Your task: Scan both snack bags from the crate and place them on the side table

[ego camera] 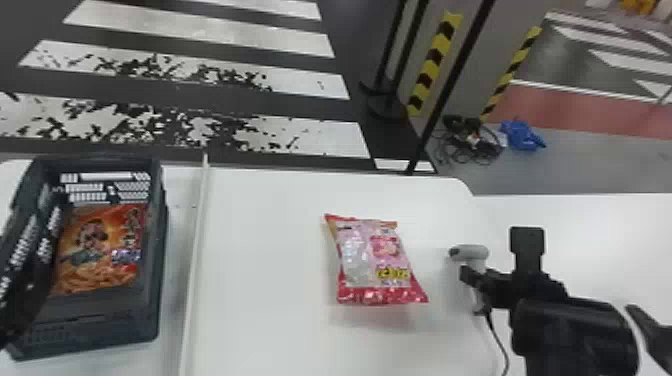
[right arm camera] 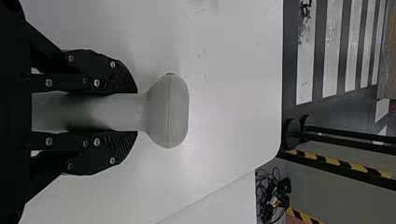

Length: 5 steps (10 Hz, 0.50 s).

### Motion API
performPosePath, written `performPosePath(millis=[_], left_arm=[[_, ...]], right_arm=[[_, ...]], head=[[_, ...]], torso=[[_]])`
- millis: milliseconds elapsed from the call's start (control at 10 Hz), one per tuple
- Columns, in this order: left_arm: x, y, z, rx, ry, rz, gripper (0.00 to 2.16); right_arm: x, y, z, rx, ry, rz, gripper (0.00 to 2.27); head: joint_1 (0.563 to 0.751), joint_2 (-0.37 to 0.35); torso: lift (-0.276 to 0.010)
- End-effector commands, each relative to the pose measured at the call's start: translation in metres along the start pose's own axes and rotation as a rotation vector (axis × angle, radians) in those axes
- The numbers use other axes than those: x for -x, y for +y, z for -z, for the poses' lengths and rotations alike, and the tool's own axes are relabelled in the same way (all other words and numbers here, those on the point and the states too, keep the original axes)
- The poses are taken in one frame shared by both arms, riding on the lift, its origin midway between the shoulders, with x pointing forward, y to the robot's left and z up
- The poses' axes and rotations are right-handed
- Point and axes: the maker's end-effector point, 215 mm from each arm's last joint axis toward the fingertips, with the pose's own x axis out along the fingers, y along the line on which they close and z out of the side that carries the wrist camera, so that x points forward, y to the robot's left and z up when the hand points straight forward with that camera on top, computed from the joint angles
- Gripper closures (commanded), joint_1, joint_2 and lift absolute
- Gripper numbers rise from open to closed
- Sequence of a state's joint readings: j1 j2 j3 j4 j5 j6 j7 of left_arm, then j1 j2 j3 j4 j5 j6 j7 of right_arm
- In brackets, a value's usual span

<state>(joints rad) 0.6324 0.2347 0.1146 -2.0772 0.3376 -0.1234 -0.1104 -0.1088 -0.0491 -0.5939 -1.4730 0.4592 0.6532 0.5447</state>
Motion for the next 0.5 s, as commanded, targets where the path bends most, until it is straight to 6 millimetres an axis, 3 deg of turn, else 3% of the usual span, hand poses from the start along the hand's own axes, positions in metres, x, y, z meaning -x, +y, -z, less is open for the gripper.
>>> performPosePath(millis=[0, 400], left_arm=[[0.0003, 0.0, -0.0003, 0.0, 0.0, 0.0, 0.05], [0.0005, -0.0001, -0.0016, -0.001, -0.002, 0.001, 0.05]], right_arm=[[-0.0006, -0.0008, 0.0028, 0.004, 0.007, 0.004, 2.03], [0.0003, -0.0017, 0.0, 0.01, -0.004, 0.007, 0.57]], head=[[0.695, -0.275], [0.695, -0.277]], torso=[[-0.098], [-0.098]])
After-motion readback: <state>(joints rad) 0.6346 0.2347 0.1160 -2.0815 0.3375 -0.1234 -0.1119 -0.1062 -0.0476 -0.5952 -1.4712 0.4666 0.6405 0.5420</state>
